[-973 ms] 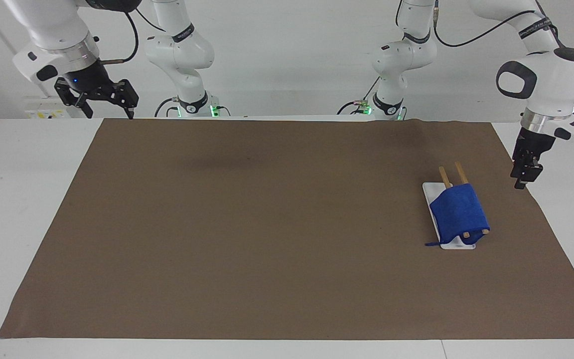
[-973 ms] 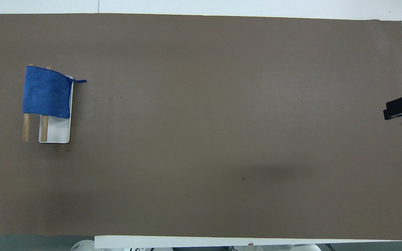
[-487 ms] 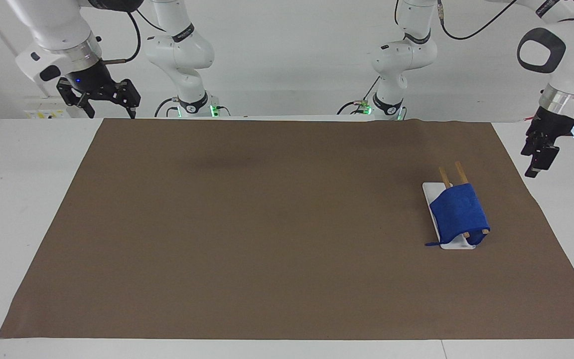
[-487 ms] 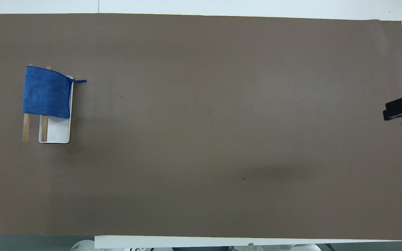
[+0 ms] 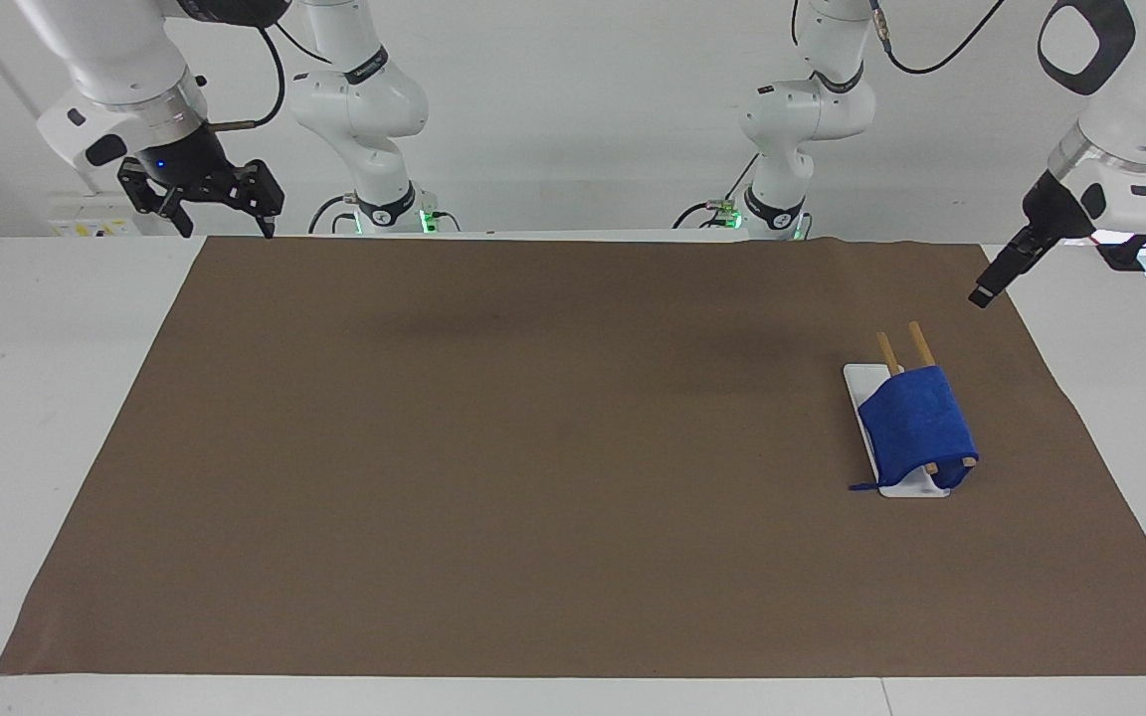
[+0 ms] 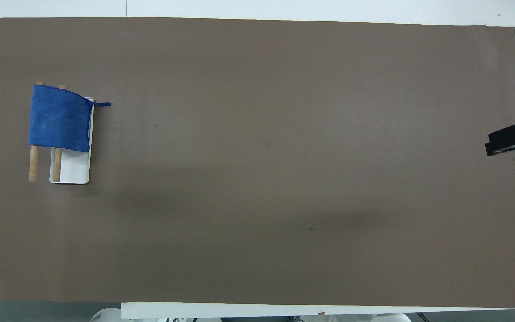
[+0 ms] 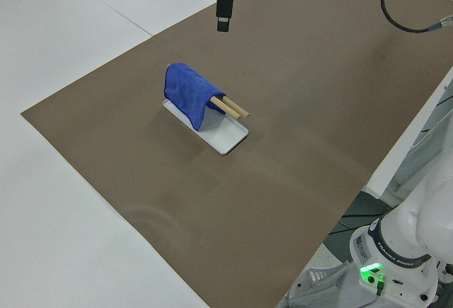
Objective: Right arm passes towel to left arm to hang
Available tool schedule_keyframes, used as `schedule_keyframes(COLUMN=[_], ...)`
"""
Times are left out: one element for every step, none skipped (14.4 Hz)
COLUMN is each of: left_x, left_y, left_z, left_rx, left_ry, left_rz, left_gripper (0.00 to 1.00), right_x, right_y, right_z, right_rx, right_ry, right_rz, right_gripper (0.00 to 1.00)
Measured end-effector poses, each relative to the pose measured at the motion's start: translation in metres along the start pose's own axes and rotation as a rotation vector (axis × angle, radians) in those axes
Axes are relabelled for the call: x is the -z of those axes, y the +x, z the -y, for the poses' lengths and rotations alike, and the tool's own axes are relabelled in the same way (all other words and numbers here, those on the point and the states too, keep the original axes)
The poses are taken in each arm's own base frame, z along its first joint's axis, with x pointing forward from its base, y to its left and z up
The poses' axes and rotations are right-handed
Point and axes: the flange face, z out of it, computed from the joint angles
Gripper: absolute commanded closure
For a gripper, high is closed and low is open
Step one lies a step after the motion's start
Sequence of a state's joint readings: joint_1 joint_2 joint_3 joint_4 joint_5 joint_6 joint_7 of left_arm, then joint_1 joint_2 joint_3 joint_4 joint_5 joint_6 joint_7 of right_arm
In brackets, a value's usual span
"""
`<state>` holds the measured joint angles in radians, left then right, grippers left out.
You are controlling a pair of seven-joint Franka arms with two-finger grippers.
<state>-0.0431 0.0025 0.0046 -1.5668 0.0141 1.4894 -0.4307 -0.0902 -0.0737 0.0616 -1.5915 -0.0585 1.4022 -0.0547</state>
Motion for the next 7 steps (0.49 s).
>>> schedule_keyframes(left_x=[0.000,0.001,0.001,0.000,-0.001,-0.001,-0.001], left_y=[-0.004,-0.008,-0.011,-0.014,-0.015,-0.015,-0.014], left_z=[-0.005,-0.009,-0.013,-0.017,-0.018,-0.016,-0.015], left_rx=[-0.069,-0.136,-0.207,-0.279,-0.345,-0.383,-0.403], left_ry=[0.013,0.020,0.023,0.024,0.025,0.025,0.024], left_rz=[0.028,0.046,0.055,0.062,0.071,0.076,0.077], left_gripper=[0.00,0.00,0.00,0.00,0.00,0.00,0.00], right_x=[-0.006,-0.011,-0.015,-0.017,-0.016,-0.015,-0.013], right_y=[0.004,0.008,0.010,0.012,0.012,0.012,0.012], right_z=[-0.004,-0.008,-0.011,-0.011,-0.011,-0.009,-0.005], right_rx=[-0.007,-0.013,-0.017,-0.018,-0.017,-0.013,-0.007], right_ry=[0.003,0.005,0.006,0.007,0.007,0.006,0.005], right_rz=[0.011,0.021,0.028,0.031,0.028,0.025,0.021], right_gripper=[0.00,0.00,0.00,0.00,0.00,0.00,0.00])
